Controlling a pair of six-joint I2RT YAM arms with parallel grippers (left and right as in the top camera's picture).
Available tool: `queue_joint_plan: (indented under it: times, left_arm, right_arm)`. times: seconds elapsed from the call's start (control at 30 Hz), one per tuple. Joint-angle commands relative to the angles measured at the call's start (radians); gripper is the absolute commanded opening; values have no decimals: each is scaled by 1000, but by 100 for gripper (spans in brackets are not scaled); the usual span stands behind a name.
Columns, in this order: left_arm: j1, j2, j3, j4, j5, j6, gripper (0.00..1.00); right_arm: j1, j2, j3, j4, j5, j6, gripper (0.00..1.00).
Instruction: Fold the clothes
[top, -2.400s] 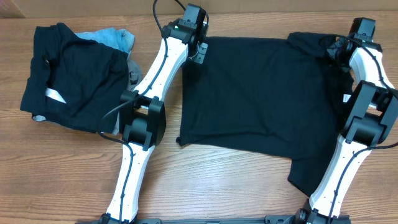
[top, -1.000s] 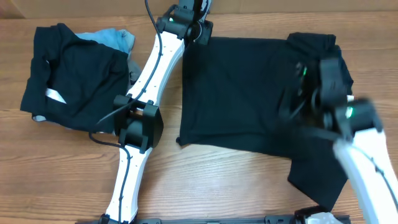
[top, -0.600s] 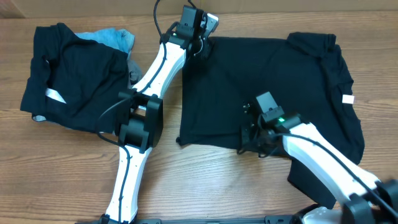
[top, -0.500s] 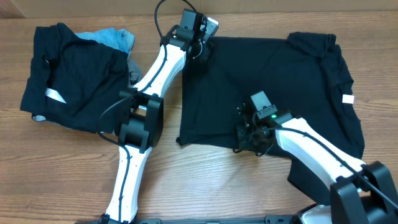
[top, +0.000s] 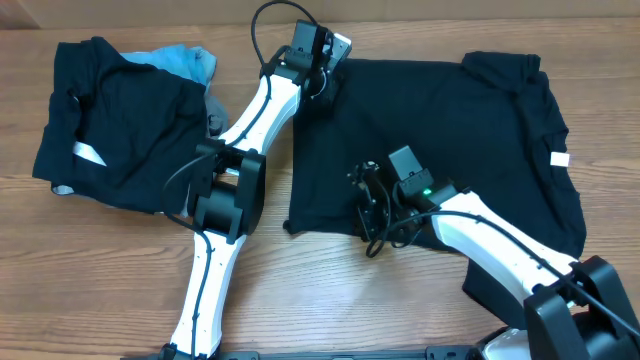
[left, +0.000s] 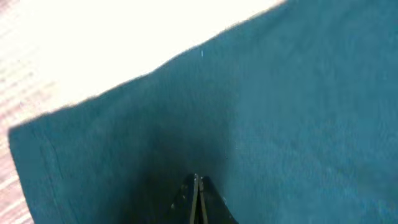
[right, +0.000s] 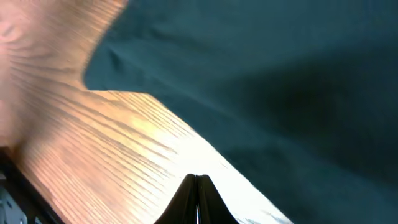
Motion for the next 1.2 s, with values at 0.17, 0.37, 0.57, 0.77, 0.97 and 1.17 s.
queue_joint_plan:
  times: [0.17, 0.37, 0.57, 0.77, 0.97, 1.17]
  left_arm:
    - [-8, 18, -5, 6, 9, -47, 4]
    - [-6, 18, -5, 25, 7, -47, 4]
    - [-6, 18, -5, 23, 8, -47, 4]
    - [-6, 18, -5, 19, 8, -47, 4]
    - [-2, 18, -5, 16, 7, -42, 4]
    - [7, 18, -5, 16, 6, -42, 4]
  right_arm:
    - [161, 148, 25, 55, 126, -110, 4]
    - [167, 151, 25, 163, 246, -109, 4]
    - [167, 186, 25, 211, 246, -111, 4]
    - [167, 246, 25, 243, 272, -136, 4]
    - [167, 283, 25, 93, 180, -102, 4]
    - [163, 283, 35, -53, 21, -68, 4]
